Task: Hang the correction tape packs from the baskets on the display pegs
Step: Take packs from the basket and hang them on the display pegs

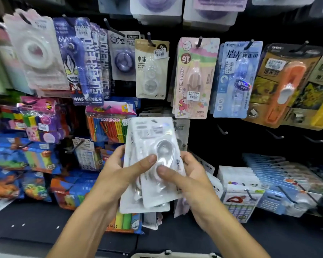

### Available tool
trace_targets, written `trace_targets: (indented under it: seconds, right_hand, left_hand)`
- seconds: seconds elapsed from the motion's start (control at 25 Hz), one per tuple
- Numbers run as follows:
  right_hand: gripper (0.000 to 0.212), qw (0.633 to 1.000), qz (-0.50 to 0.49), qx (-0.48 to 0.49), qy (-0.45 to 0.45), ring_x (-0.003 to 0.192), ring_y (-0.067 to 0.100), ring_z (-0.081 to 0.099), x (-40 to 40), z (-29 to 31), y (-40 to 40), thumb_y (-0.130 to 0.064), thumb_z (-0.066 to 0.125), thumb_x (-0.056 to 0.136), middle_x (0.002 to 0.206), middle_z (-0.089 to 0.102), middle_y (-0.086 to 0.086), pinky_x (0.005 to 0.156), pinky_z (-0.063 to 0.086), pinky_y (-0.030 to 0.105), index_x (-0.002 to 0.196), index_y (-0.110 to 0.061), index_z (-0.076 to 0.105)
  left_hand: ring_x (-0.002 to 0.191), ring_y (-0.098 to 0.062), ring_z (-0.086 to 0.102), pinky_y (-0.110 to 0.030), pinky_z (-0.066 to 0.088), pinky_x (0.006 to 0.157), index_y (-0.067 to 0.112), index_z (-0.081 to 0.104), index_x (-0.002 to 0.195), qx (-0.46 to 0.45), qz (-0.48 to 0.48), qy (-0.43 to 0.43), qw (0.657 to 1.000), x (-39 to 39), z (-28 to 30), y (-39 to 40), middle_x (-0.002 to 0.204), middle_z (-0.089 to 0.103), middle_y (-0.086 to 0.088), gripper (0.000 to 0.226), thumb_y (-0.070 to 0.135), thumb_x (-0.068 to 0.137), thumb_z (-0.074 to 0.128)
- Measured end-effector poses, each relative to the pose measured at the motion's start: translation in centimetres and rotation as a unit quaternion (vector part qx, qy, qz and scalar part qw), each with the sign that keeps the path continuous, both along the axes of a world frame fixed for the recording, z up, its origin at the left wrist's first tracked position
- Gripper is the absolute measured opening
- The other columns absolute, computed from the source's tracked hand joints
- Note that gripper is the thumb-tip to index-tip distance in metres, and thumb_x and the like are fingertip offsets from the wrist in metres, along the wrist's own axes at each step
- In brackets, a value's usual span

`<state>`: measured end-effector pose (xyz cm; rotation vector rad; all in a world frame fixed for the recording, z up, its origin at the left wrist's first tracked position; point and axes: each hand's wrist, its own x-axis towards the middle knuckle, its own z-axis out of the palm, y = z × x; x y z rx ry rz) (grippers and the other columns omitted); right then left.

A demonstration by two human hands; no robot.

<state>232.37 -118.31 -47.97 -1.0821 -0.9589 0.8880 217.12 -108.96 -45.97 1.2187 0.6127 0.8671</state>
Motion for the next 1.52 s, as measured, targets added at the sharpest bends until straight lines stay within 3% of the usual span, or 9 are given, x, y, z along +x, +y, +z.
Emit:
trace_targets:
  seconds: [0.12, 0.28, 0.48, 0.76, 0.92, 1.0, 1.12, 1.24, 1.52]
  right_hand:
    - [0.051, 0.996, -0.066, -0.003, 0.062, 0.097, 0.026, 0.076, 1.4, 0.4, -0.7, -0.032, 0.086, 0.075, 0.109, 0.077, 0.007, 0.07, 0.061, 0.031, 0.119, -0.018, 0.065]
    - [0.017, 0.982, -0.168, -0.08, -0.01, 0.082, 0.025, 0.076, 2.8, -0.4, -1.1, -0.03, 0.073, 0.09, 0.099, 0.079, 0.0, 0.064, 0.054, 0.043, 0.107, -0.033, 0.071]
    - [0.023, 0.969, -0.192, -0.074, -0.139, 0.091, 0.011, 0.074, 2.0, -0.9, -1.2, -0.042, 0.073, 0.085, 0.1, 0.077, -0.014, 0.087, 0.058, 0.048, 0.107, -0.043, 0.067]
    - [0.02, 0.964, -0.248, -0.04, -0.086, 0.09, 0.005, 0.072, 1.1, -1.0, -0.3, -0.041, 0.071, 0.087, 0.097, 0.075, -0.023, 0.079, 0.056, 0.034, 0.105, -0.048, 0.066]
    - [0.063, 0.966, -0.231, -0.089, -0.072, 0.119, 0.016, 0.06, 1.6, -1.2, -0.1, -0.024, 0.058, 0.1, 0.141, 0.05, -0.022, 0.091, 0.056, 0.042, 0.147, -0.052, 0.029]
    - [0.061, 0.971, -0.21, -0.061, -0.094, 0.135, 0.009, 0.048, 0.9, -2.0, -1.0, -0.04, 0.062, 0.097, 0.151, 0.038, -0.026, 0.106, 0.048, 0.042, 0.145, -0.055, 0.028]
    - [0.059, 0.989, -0.093, 0.01, -0.115, 0.107, 0.003, 0.067, -0.4, -1.4, -1.7, -0.062, 0.075, 0.075, 0.121, 0.066, -0.022, 0.081, 0.058, 0.026, 0.127, -0.059, 0.048]
    - [0.067, 0.994, -0.093, -0.004, -0.058, 0.087, 0.017, 0.075, 0.2, -0.3, -1.0, -0.049, 0.086, 0.066, 0.103, 0.075, -0.006, 0.065, 0.06, 0.032, 0.124, -0.041, 0.053]
    - [0.047, 0.971, -0.199, -0.025, -0.129, 0.103, -0.008, 0.063, 1.9, -2.5, -1.6, -0.027, 0.074, 0.089, 0.114, 0.062, -0.036, 0.079, 0.056, 0.026, 0.114, -0.06, 0.051]
  left_hand:
    - [0.095, -0.031, 0.077, -0.047, 0.058, 0.086, 0.022, 0.068, 0.118, -0.011, 0.007, 0.017, 1.0, -0.5, 0.0, -0.1, 0.107, 0.079, -0.006, 0.076, 0.02, 0.048, 0.096]
    - [0.087, -0.025, 0.078, -0.039, 0.061, 0.073, 0.022, 0.071, 0.112, 0.013, 0.107, -0.018, 0.994, -1.2, 0.5, 0.2, 0.101, 0.08, -0.002, 0.056, 0.023, 0.058, 0.084]
    - [0.088, -0.017, 0.078, -0.023, 0.059, 0.06, 0.02, 0.07, 0.113, 0.045, 0.152, -0.083, 0.984, -0.8, 1.1, -0.3, 0.103, 0.08, 0.002, 0.052, 0.023, 0.062, 0.081]
    - [0.09, -0.018, 0.078, -0.025, 0.06, 0.062, 0.018, 0.067, 0.118, 0.048, 0.147, -0.121, 0.981, -0.1, 1.1, -0.9, 0.106, 0.079, 0.001, 0.055, 0.024, 0.065, 0.081]
    - [0.092, -0.022, 0.077, -0.026, 0.06, 0.064, 0.018, 0.066, 0.119, 0.043, 0.121, -0.108, 0.986, 0.2, 0.6, -0.6, 0.108, 0.079, -0.002, 0.069, 0.026, 0.055, 0.092]
    - [0.088, -0.023, 0.078, -0.027, 0.06, 0.062, 0.019, 0.066, 0.115, 0.046, 0.12, -0.089, 0.988, 0.9, 0.2, -0.7, 0.104, 0.08, -0.002, 0.07, 0.032, 0.051, 0.093]
    - [0.086, -0.02, 0.078, -0.035, 0.062, 0.067, 0.027, 0.066, 0.105, 0.073, 0.12, -0.029, 0.99, 2.1, -0.4, -1.1, 0.098, 0.08, 0.002, 0.069, 0.044, 0.046, 0.099]
    - [0.089, -0.017, 0.078, -0.041, 0.062, 0.073, 0.038, 0.07, 0.097, 0.06, 0.098, -0.007, 0.993, 2.2, -0.8, -1.2, 0.1, 0.08, 0.005, 0.056, 0.059, 0.051, 0.093]
    - [0.085, -0.012, 0.077, -0.029, 0.061, 0.062, 0.031, 0.067, 0.099, 0.055, 0.225, -0.014, 0.973, 1.2, -0.6, -0.1, 0.095, 0.079, 0.009, 0.025, 0.027, 0.08, 0.084]
